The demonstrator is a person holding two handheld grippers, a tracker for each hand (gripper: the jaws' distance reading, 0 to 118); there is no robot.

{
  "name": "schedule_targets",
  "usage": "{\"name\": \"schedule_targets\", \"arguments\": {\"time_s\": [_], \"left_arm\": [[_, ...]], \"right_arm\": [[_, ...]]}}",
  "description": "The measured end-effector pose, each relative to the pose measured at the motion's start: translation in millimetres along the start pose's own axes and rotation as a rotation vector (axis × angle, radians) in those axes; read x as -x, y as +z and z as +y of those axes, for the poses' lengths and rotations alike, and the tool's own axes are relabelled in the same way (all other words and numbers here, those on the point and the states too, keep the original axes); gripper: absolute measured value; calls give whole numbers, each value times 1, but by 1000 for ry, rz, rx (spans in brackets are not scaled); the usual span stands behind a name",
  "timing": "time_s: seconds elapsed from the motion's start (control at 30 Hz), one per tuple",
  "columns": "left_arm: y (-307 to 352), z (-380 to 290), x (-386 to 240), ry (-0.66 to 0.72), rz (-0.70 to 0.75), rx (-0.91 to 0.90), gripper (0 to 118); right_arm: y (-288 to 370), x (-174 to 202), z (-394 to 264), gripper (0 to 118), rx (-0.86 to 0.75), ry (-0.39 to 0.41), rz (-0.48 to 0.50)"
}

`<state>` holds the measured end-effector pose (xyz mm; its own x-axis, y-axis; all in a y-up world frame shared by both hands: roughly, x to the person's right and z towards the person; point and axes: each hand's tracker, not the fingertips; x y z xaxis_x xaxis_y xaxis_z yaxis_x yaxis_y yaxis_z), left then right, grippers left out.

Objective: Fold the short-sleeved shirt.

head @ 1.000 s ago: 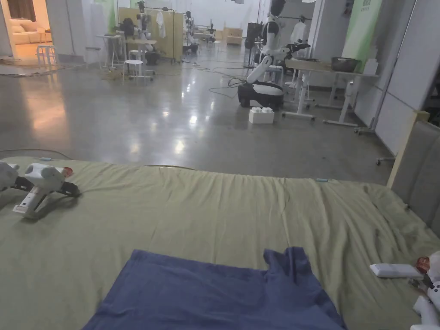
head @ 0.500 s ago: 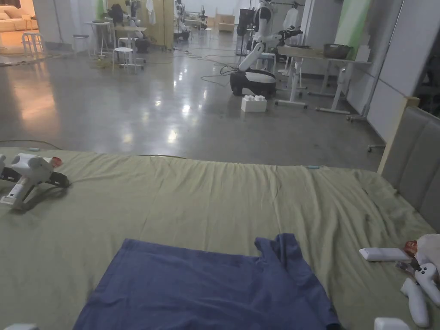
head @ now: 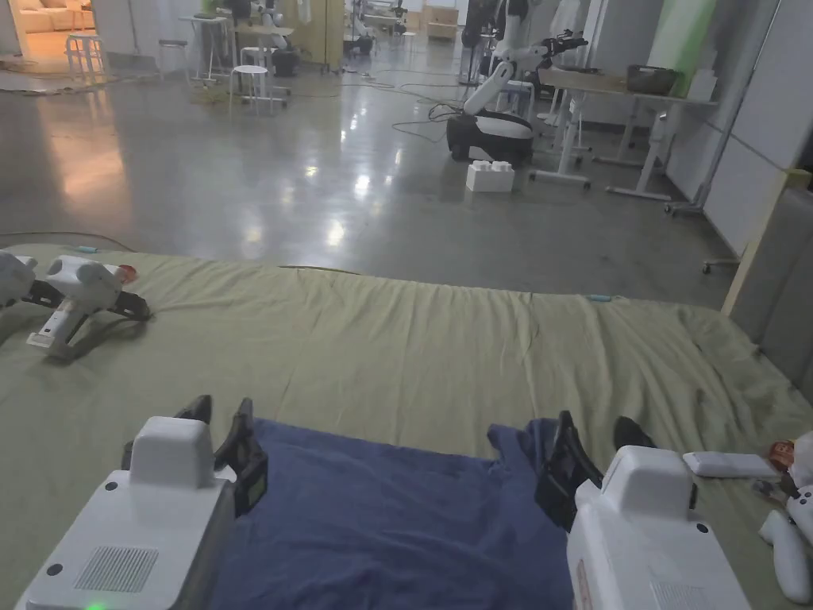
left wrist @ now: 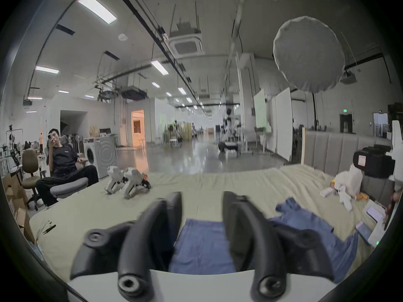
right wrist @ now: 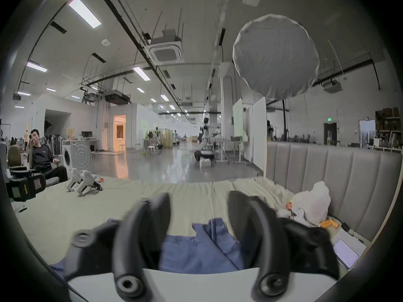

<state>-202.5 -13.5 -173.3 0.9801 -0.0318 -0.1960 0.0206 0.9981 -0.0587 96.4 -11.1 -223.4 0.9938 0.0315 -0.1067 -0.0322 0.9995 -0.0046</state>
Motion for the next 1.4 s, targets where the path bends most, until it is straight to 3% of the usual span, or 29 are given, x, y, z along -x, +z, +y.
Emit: {"name": "schedule_targets", "arguments": {"time_s": [0.07,0.1,0.37,0.47,0.63,0.8,0.93,0.97,1.03,1.1,1.27,1.33,1.4], "left_arm": [[1,1,-2,-1,3,-15,4],[2,0,-2,3,15,-20,0],[-12,-21,16,20,7,56,0],[-40,-40,31,19,1,185,0],[-132,-79,64,-20,-22,406,0],[-246,-112,95,55,-89,621,0],[-320,-131,105,97,-120,735,14],[-337,-138,104,89,-113,768,24],[-365,-151,104,71,-113,803,73],[-385,-166,99,65,-111,810,91],[-417,-198,82,-52,-107,921,92],[-416,-198,76,-87,-105,884,94],[-411,-194,67,-92,-81,849,84]], "right_arm": [[0,6,0,12,-6,16,-1],[0,7,-1,1,-9,15,5],[-11,8,-15,0,33,-8,10],[-23,4,-26,0,80,-9,12],[-42,-3,-49,0,172,16,22],[-66,-11,-76,0,257,43,15],[-82,-19,-96,0,320,50,4],[-85,-21,-101,0,333,52,-1],[-90,-24,-111,0,360,60,-3],[-94,-27,-119,0,380,69,-5],[-99,-37,-136,0,432,95,-15],[-99,-44,-142,0,449,93,-25],[-102,-51,-145,0,469,88,-46]]}}
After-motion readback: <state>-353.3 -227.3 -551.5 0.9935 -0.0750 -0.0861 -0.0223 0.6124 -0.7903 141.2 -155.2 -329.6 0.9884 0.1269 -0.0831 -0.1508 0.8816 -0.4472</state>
